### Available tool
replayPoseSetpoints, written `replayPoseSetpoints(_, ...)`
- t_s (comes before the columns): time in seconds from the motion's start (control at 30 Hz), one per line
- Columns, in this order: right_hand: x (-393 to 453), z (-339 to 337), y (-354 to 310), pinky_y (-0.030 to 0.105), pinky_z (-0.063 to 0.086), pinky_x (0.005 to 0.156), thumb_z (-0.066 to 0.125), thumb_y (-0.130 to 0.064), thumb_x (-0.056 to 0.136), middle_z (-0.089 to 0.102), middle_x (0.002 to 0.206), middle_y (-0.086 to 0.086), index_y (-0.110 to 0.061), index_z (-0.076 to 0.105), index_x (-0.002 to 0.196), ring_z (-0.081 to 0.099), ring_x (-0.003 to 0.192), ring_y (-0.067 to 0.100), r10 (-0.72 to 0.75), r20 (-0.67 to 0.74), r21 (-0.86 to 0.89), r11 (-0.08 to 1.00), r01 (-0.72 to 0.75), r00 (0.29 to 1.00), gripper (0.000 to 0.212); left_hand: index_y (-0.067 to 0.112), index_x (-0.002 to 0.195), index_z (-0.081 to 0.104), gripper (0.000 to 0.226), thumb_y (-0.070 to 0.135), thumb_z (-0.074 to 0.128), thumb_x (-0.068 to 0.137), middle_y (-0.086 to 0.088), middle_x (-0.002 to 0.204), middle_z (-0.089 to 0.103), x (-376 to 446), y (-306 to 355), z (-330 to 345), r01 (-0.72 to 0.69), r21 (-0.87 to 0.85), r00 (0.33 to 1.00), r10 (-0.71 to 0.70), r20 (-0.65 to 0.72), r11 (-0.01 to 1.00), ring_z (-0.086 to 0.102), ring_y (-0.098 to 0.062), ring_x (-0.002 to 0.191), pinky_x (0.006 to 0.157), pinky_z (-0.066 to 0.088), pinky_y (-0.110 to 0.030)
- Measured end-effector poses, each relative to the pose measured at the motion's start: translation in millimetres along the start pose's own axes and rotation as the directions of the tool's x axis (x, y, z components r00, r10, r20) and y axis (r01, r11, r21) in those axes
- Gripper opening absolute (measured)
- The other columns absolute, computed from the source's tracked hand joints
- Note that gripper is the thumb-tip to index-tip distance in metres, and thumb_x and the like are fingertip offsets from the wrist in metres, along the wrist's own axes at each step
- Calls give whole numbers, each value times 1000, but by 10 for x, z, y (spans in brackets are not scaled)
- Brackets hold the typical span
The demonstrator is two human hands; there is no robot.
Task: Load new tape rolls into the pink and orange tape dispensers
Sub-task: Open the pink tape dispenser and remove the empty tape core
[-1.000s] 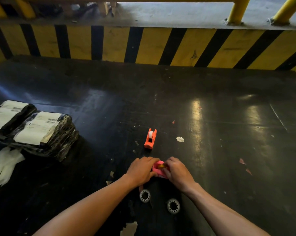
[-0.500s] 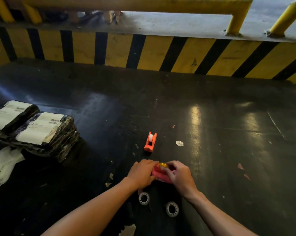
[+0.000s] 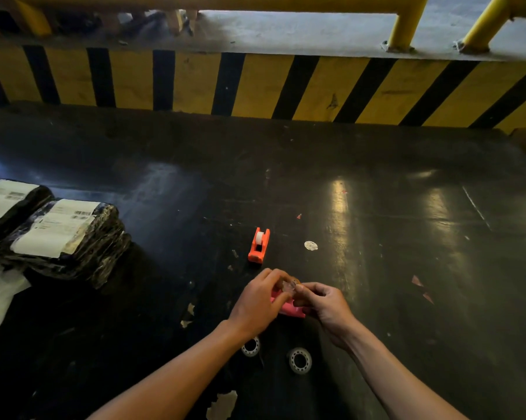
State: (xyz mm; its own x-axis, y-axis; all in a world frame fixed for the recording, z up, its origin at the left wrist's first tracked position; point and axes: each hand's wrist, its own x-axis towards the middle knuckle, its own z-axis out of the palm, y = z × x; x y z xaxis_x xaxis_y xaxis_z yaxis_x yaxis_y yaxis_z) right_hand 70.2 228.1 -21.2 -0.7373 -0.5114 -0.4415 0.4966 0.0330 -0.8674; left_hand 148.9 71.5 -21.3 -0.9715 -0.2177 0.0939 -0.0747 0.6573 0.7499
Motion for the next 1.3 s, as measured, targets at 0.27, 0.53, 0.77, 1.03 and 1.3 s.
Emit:
replayPoseSetpoints(0.27,-68,10,-62,25,54,63,70,-17,89,75,83,10,0,71,102,70,72,15,26,33,13,1000,-26,999,22,20,127,60,36,25,70,93,7,119,61,30,23,8,-29,15,998,29,-63,999,60,-3,105,92,54,-22)
replayPoseSetpoints(0.53,-62,-6,-82,19,52,51,68,-10,91,73,78,10,-2,70,94,67,60,10,-20,-57,-14,1000,20,998,9,21,119,65,30,20,73,90,5,116,63,46,56,48,-48,48,995,51,-80,998,59,-8,109,94,55,-30)
replayPoseSetpoints(0.77,119,-450,62,31,49,68,79,-14,81,69,81,9,-7,70,88,63,75,21,-262,-311,-670,742,-15,914,13,18,115,65,27,14,72,90,5,110,69,34,32,-2,9,-78,989,-20,-149,997,64,-6,103,94,55,-30)
replayPoseSetpoints(1.03,43,-539,236,41,54,84,64,-36,90,62,104,9,-9,73,101,64,100,31,-229,-20,-1000,15,-17,973,30,21,114,65,26,19,73,90,5,109,70,-34,-42,2,85,-115,990,-97,-105,990,67,-6,94,83,59,-26)
replayPoseSetpoints(1.3,-99,-32,19,35,54,90,74,-44,82,69,119,6,-20,60,123,65,106,24,222,224,-970,145,195,949,49,20,115,64,25,18,72,91,5,109,69,-33,-93,-81,145,-119,984,-155,-83,982,66,-4,94,80,55,-18)
